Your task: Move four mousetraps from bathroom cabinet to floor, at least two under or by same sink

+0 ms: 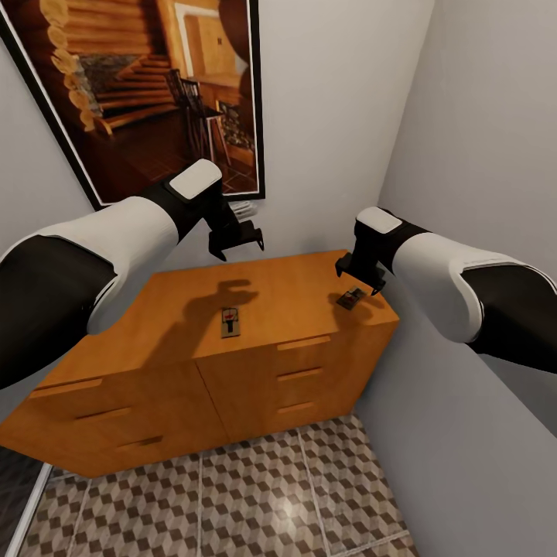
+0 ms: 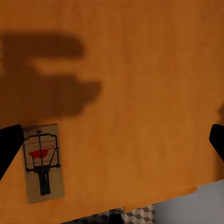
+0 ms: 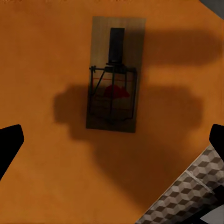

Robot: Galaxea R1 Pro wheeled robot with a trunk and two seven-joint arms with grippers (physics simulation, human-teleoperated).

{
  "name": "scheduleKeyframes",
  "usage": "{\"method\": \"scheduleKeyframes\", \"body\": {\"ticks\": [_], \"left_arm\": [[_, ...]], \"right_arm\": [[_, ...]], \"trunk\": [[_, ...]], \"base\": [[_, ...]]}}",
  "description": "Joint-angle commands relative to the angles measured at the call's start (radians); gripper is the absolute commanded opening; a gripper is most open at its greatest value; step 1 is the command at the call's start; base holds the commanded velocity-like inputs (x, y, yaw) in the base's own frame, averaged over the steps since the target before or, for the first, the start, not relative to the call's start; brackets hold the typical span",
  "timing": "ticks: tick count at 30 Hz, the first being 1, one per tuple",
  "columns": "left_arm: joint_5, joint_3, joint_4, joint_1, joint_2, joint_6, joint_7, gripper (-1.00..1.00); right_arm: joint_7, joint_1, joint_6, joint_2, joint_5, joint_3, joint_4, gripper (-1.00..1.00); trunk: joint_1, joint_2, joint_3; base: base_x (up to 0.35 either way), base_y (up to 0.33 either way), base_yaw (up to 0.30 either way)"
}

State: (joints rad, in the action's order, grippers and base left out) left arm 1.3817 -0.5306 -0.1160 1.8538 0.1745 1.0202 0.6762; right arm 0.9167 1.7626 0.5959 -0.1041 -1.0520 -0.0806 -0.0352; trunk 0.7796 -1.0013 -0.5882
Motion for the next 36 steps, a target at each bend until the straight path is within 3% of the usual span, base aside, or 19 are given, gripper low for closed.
{"method": "scheduleKeyframes", "body": {"ticks": [1, 14, 36], "left_arm": [[0.01, -0.004, -0.001, 0.001, 0.0, 0.001, 0.009, 1.0], [0.011, -0.003, 0.0, 0.001, 0.0, 0.002, 0.013, 1.0], [0.011, -0.005, 0.0, 0.001, 0.0, 0.004, -0.002, 1.0]], "right_arm": [[0.001, 0.001, 0.007, 0.0, -0.005, -0.008, -0.002, 1.0], [0.001, 0.001, 0.007, 0.001, -0.004, -0.008, -0.002, 1.0], [0.001, -0.007, 0.008, 0.012, -0.005, -0.008, -0.002, 1.0]], "trunk": [[0.0, -0.001, -0.001], [0.0, -0.001, -0.001], [0.0, -0.001, -0.001]], "base": [[0.023, 0.0, 0.0], [0.149, -0.023, 0.0], [0.014, -0.003, 0.0]]}}
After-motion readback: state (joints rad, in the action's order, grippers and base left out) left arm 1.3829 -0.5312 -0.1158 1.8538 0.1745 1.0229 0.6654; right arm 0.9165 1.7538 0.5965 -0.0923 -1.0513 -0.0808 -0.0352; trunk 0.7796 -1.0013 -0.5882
